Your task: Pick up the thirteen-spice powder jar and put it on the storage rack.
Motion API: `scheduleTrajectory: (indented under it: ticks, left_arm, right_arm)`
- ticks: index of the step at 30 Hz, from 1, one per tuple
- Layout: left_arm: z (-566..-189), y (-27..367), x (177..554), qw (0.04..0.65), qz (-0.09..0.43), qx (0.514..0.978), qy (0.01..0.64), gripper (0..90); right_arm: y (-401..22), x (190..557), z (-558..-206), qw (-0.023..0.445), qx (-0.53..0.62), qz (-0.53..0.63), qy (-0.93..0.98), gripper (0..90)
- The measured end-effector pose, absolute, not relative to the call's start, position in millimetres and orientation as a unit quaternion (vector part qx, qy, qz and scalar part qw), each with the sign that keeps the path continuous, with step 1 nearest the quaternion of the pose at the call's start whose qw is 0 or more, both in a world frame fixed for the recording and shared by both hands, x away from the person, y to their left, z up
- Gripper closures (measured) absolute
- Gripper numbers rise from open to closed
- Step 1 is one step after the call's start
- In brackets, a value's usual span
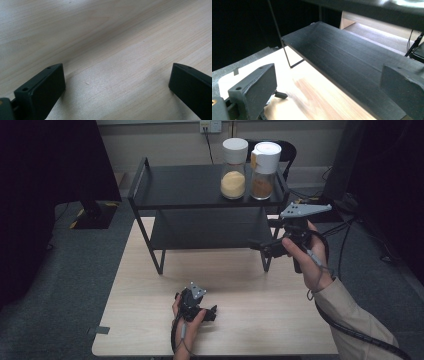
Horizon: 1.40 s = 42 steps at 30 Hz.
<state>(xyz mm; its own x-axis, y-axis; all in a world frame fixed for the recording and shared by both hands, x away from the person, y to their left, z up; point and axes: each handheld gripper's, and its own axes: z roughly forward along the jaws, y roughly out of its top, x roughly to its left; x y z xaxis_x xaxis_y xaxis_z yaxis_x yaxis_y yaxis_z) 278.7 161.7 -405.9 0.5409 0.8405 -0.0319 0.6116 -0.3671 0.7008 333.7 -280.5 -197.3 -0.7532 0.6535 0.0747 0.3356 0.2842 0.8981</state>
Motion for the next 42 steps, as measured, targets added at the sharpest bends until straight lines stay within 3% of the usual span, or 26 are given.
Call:
scheduleTrajectory:
  ticks: [42]
  left_arm:
    - [-406,162,279,0.34,0.168,0.809,0.449,0.0]
  right_arm:
    - [-298,317,-301,0.106,0.32,0.508,0.793,0.2]
